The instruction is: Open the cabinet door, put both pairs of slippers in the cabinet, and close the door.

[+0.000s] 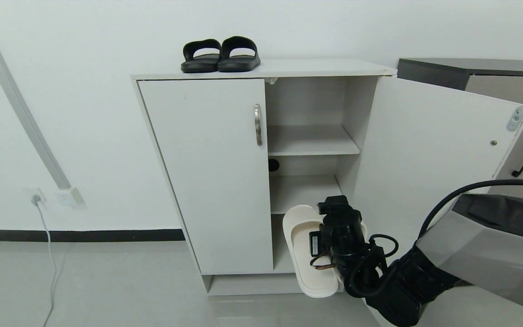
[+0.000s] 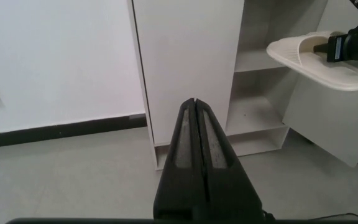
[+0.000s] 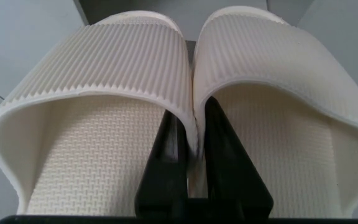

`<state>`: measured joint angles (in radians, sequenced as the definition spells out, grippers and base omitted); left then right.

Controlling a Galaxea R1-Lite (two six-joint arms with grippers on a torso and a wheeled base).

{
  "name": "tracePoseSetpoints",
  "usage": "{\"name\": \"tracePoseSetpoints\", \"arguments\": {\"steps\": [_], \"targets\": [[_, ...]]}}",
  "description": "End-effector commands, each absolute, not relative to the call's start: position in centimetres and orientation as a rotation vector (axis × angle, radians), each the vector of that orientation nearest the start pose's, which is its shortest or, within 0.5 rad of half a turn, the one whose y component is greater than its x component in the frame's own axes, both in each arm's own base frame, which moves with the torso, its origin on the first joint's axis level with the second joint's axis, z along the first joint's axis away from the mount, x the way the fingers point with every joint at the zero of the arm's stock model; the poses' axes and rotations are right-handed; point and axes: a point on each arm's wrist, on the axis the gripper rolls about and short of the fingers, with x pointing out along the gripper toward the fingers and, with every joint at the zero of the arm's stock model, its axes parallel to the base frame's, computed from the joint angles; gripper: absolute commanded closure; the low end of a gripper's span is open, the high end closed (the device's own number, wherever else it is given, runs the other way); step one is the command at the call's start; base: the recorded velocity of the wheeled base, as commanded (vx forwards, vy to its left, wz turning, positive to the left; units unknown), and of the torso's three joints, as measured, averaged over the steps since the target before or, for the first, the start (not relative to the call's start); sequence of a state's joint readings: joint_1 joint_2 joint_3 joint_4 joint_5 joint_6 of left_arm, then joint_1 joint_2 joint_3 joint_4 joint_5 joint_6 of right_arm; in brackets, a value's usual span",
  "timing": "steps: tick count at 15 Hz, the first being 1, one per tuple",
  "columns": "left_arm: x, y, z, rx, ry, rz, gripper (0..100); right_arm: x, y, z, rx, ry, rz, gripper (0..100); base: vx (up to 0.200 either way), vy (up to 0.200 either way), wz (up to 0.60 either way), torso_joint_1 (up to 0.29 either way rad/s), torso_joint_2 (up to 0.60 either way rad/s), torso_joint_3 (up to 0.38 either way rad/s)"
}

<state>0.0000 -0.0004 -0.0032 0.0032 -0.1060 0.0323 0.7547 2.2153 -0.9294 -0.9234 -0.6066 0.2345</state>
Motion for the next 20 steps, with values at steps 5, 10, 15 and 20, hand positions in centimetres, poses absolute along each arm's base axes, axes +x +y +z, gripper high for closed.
{"name": "tracePoseSetpoints", "arguments": {"steps": [5, 10, 15, 20], "targets": [[-2.3, -0.2, 7.6, 0.034, 0.0, -0.106, 100, 30.5, 26.2, 4.4, 0.004, 0.309, 0.108, 100, 0.0, 0.0, 0.0, 0.003, 0.0, -0.151], [-2.3, -0.2, 7.6, 0.035, 0.0, -0.106, 100, 31.0, 26.1, 4.2, 0.011, 0.305, 0.097, 100, 0.0, 0.0, 0.0, 0.001, 0.0, -0.193], [-2.3, -0.2, 7.6, 0.037, -0.002, -0.106, 100, 31.8, 26.6, 3.1, 0.027, 0.211, 0.085, 100, 0.0, 0.0, 0.0, 0.003, 0.0, -0.107], [-2.3, -0.2, 7.6, 0.035, -0.002, -0.106, 100, 32.4, 26.2, 3.2, 0.029, 0.159, 0.078, 100, 0.0, 0.0, 0.0, 0.0, 0.0, 0.0]]}}
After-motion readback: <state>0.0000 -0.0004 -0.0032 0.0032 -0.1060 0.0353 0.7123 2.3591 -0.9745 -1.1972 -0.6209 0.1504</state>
